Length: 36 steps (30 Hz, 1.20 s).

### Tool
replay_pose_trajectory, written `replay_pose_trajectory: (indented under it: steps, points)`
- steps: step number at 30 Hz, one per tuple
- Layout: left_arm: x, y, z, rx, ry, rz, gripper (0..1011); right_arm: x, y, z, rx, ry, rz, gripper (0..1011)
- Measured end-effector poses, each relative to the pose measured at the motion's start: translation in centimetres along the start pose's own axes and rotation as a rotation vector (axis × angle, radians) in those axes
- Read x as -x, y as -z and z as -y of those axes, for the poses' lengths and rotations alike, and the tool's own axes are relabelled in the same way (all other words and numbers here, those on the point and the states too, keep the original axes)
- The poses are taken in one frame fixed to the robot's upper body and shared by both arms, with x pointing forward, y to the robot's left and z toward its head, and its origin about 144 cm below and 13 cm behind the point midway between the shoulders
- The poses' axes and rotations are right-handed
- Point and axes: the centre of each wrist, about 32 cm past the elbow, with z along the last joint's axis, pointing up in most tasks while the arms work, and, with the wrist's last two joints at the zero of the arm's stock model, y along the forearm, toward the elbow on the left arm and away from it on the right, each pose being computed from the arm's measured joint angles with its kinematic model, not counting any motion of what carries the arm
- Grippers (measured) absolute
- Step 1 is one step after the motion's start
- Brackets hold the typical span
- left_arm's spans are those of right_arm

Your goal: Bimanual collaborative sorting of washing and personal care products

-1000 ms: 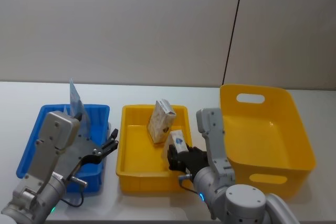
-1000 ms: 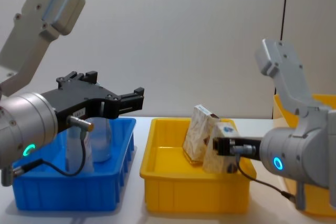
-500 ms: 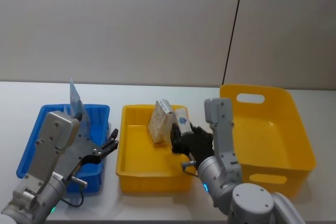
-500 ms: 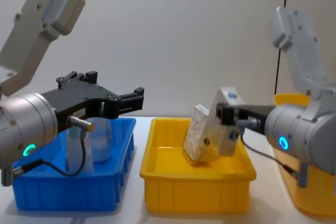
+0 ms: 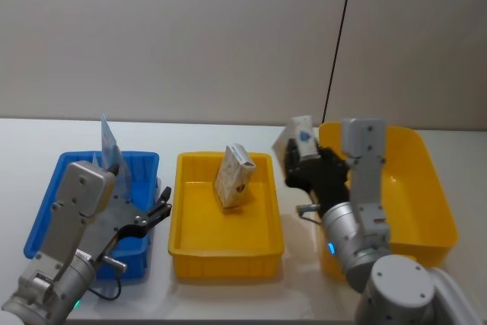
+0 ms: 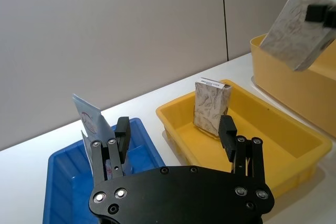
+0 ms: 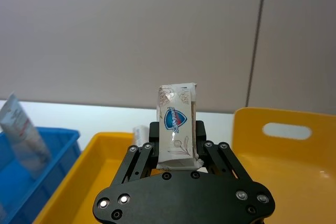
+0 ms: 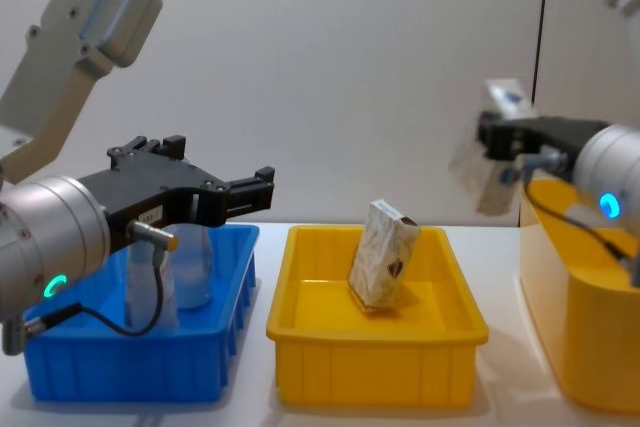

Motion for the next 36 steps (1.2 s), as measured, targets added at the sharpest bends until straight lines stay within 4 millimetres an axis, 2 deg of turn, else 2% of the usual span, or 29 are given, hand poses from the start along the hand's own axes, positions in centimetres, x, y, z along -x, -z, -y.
replay_pose_trajectory:
  steps: [8,18,36]
  points:
    - [0.0,0.0,0.0,0.0,0.0,0.0,1001,-1.7,-1.0,0.6,-0.018,0.097,0.028,336]
    - [0.0,0.0,0.0,0.0,0.0,0.0,1001,-4.1,-1.7,1.3,0.049,0.195,0.055,328]
    - [0.0,0.0,0.0,0.0,0.0,0.0,1001,-6.5,-1.0,1.4,0.187,0.216,0.041,301]
